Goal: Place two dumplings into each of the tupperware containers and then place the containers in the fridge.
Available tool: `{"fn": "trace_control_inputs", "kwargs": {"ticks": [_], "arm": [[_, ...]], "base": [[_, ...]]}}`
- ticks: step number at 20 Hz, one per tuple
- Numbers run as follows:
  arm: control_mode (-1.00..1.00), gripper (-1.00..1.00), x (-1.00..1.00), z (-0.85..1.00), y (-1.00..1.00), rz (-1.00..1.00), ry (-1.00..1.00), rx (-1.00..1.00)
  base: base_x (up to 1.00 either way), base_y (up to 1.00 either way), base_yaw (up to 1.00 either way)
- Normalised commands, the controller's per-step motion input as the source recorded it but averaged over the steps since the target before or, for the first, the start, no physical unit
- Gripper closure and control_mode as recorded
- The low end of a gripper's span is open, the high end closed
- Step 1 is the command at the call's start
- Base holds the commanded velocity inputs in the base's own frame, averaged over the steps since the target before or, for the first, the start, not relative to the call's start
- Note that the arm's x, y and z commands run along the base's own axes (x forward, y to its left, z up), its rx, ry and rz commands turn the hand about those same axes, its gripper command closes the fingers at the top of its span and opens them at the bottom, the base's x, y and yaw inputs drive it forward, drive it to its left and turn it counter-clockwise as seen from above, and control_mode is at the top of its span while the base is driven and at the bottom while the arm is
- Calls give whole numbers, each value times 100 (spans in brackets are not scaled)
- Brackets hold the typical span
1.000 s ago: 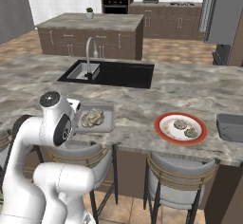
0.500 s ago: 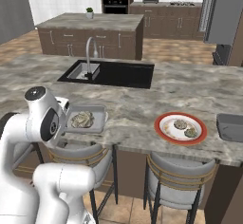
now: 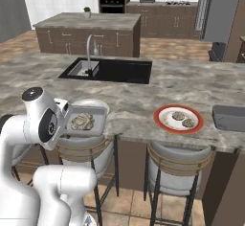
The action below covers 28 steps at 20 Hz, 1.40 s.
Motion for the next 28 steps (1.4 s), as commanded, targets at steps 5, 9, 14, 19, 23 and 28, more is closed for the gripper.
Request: {"fn": "trace_control_inputs", "kwargs": {"ticks": [5, 9, 14, 19, 23, 28], "arm": [[100, 100, 0, 0, 0, 0, 0, 0], [100, 100, 0, 0, 0, 0, 0, 0], [100, 100, 0, 0, 0, 0, 0, 0], [100, 100, 0, 0, 0, 0, 0, 0], [100, 100, 0, 0, 0, 0, 0, 0], [100, 100, 0, 0, 0, 0, 0, 0]], "base": [[-46, 32, -7], [-41, 78, -3], [-38, 71, -3], [-35, 79, -4], [-32, 81, -4], [-23, 83, -4]]}}
